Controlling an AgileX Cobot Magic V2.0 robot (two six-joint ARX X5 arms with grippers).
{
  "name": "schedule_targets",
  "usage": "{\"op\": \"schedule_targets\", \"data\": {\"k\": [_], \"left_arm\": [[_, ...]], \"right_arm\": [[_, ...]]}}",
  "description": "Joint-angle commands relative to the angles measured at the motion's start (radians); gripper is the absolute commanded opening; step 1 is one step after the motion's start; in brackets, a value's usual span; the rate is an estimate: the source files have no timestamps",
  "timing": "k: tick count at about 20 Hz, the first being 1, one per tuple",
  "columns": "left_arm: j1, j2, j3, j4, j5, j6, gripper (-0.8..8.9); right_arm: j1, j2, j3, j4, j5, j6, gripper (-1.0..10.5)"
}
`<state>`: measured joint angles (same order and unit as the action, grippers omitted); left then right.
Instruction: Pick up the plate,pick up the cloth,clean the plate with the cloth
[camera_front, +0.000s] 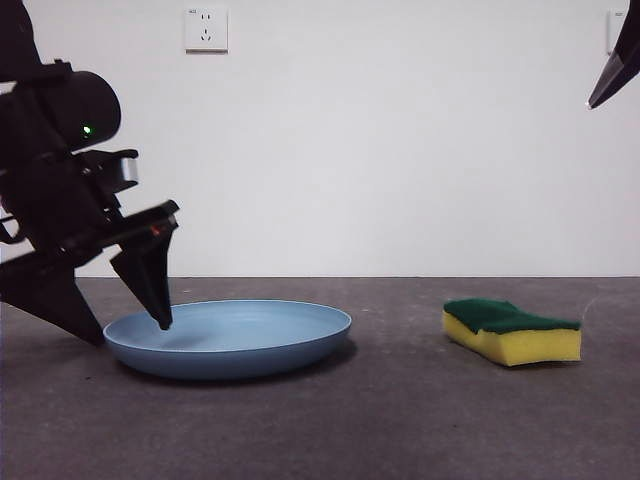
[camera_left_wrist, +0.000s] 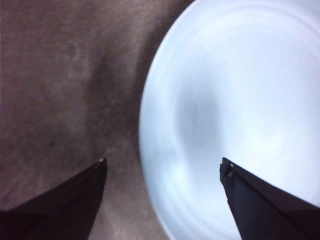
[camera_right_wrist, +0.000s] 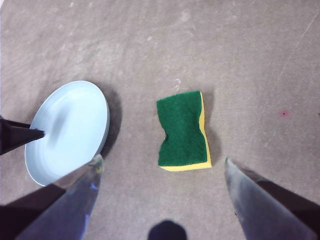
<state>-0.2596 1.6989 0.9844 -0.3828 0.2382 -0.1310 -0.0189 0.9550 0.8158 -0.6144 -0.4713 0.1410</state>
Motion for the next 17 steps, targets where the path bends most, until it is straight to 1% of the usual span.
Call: {"op": "schedule_targets", "data": {"k": [1, 2, 3, 5, 11, 14, 17], "left_arm": [[-0.016, 0.026, -0.001, 0.023, -0.002, 0.012, 3.72], [-0.022, 0.033, -0.001, 0.024, -0.004, 0.012, 3.68], [-0.024, 0.036, -0.001, 0.021, -0.004, 0.013, 2.98], [-0.034, 0.040, -0.001, 0.013, -0.001, 0.047, -0.05], [-0.035, 0.033, -0.001, 0.013, -0.002, 0.054, -0.08], [-0.036, -0.007, 0.000, 0.002, 0.002, 0.054, -0.08], [-0.037, -0.089, 0.002, -0.016, 0.004, 0.054, -0.08]], "right_arm": [[0.003, 0.001, 0.005, 0.000, -0.002, -0.003, 4.1], [0.004, 0.001, 0.005, 0.000, -0.002, 0.000, 4.1], [0.010, 0.001, 0.005, 0.000, -0.002, 0.000, 4.1], [0.026, 0.001, 0.005, 0.001, -0.001, 0.000, 4.1], [0.095, 0.004, 0.013, 0.006, 0.002, -0.003, 4.1], [0.148, 0.063, 0.081, -0.027, 0.019, -0.026, 4.1], [0.227, 0.186, 0.201, -0.119, 0.148, -0.095, 4.1]]}}
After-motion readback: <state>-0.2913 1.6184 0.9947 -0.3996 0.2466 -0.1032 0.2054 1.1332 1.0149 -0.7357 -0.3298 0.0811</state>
